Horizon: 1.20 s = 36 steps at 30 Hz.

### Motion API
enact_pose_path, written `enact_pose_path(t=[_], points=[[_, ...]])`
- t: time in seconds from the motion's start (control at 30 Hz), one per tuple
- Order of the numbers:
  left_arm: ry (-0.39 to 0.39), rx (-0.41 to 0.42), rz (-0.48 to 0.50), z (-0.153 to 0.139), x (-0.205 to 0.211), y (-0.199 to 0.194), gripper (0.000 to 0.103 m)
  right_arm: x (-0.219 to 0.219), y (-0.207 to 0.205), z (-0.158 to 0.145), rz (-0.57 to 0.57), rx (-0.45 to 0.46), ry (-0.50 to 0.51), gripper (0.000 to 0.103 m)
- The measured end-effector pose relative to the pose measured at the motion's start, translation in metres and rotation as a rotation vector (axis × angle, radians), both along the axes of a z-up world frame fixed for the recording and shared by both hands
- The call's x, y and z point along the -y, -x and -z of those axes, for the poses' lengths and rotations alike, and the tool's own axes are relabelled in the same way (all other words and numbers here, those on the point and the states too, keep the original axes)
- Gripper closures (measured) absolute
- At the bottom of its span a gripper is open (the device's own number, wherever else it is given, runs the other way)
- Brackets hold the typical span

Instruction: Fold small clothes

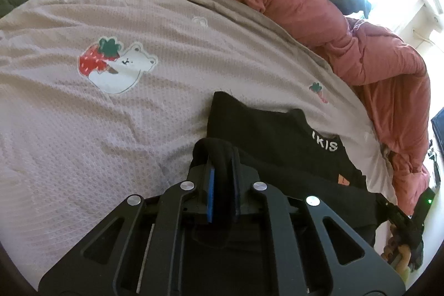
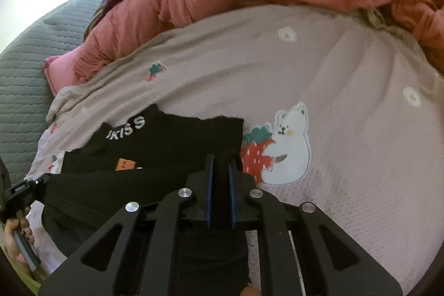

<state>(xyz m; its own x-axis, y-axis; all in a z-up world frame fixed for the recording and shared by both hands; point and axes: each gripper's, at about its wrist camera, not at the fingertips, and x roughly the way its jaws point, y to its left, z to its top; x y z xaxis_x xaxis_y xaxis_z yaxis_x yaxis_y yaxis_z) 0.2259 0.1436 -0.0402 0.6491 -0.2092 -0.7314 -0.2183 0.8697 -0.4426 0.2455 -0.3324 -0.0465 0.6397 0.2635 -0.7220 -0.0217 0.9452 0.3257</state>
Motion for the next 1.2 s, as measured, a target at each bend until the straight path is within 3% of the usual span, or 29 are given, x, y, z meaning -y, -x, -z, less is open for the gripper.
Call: enact_pose_path(t=[0.1, 0.13, 0.17, 0.2, 0.23, 0.43, 0.6, 0.87, 0.93, 1.0, 1.2], points=[[-0.014, 0.021, 0.022, -0.004, 0.001, 0.003, 0.096, -0.001, 0.003, -0.001, 0.004, 0.005, -0.005, 0.089], [-0.015, 0.025, 0.026, -0.006, 0.002, 0.004, 0.094, -0.001, 0.004, -0.003, 0.008, 0.008, -0.003, 0.080], [-0.018, 0.031, 0.028, -0.008, 0.003, 0.007, 0.088, 0.000, 0.007, -0.006, 0.017, 0.019, 0.007, 0.072], [-0.036, 0.039, 0.020, -0.011, 0.003, 0.010, 0.070, 0.000, 0.010, -0.009, 0.024, 0.032, 0.017, 0.059], [-0.057, 0.053, 0.015, -0.014, 0.003, 0.013, 0.064, 0.002, 0.013, -0.013, 0.032, 0.047, 0.028, 0.056], [-0.108, 0.105, 0.007, -0.034, 0.001, 0.028, 0.064, -0.007, 0.046, -0.042, -0.002, 0.146, 0.072, 0.056], [-0.166, 0.151, 0.093, -0.050, 0.026, 0.043, 0.064, -0.035, 0.076, -0.059, -0.110, 0.201, 0.108, 0.056], [-0.229, 0.096, 0.299, -0.030, 0.087, 0.062, 0.064, -0.070, 0.106, -0.051, -0.236, 0.166, 0.133, 0.057], [-0.264, 0.080, 0.355, -0.024, 0.100, 0.067, 0.067, -0.074, 0.111, -0.046, -0.251, 0.150, 0.149, 0.061], [-0.292, 0.068, 0.383, -0.019, 0.108, 0.069, 0.074, -0.076, 0.115, -0.039, -0.262, 0.132, 0.166, 0.062], [-0.331, 0.017, 0.373, -0.002, 0.109, 0.066, 0.074, -0.079, 0.118, -0.014, -0.263, 0.073, 0.218, 0.062]])
